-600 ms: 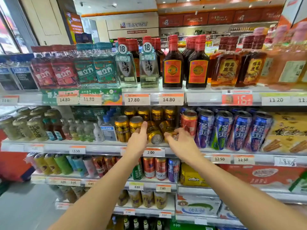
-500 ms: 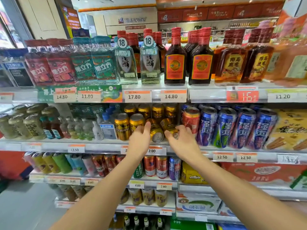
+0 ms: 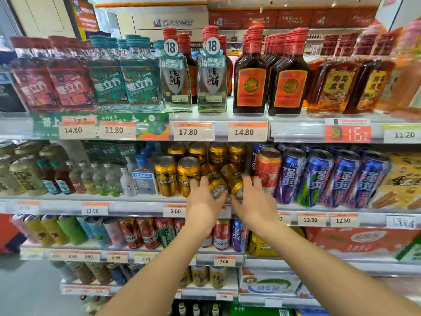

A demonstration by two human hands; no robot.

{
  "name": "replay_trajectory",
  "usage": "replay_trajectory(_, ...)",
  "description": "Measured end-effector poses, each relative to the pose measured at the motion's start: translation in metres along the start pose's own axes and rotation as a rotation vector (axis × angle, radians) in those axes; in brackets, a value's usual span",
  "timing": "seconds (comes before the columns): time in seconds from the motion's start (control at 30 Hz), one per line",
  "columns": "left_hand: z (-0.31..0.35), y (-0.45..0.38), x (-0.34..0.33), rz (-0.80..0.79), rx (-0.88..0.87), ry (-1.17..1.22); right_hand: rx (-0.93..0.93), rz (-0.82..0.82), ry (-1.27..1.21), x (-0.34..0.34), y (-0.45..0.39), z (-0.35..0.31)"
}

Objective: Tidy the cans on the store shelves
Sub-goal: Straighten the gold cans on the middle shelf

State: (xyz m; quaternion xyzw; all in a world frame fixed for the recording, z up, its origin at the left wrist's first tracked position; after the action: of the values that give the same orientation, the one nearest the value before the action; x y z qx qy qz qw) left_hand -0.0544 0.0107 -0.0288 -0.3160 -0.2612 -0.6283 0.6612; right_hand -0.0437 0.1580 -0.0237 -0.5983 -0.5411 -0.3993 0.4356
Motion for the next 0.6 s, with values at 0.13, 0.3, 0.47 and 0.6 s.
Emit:
replay_trajectory(0.13,-0.002,-0.002,-0.005,0.000,0.015,-0.182,0.043,0.034,0.063,0.000,-0.003,0.002)
replay_trajectory(0.3,-0.004,-0.006,-0.010,0.038,-0.049,-0.385,0.090,0.061,0.135,0.002,-0.008,0.000)
replay_trajectory(0.47,0.002,-0.013,-0.012,0.007,-0.077,-0.418,0.103,0.052,0.142,0.004,-0.014,0.001)
replay_trajectory(0.6,0.006,-0.016,-0.010,-0.014,-0.075,-0.427,0.103,0.035,0.136,0.007,-0.016,0.002)
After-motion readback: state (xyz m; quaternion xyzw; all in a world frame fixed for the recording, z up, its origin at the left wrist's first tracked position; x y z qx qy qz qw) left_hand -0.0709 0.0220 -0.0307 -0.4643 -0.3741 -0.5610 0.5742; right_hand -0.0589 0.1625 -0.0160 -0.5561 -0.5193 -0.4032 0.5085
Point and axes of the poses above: each hand's wrist, its own y-axis away from the middle knuckle, its own x-axis out of the back of the hand, z = x × y, the point moved 4 cm from there along -y, towards the middle knuckle, and after that the axes turned 11 degrees about -z, right-handed, at the moved point
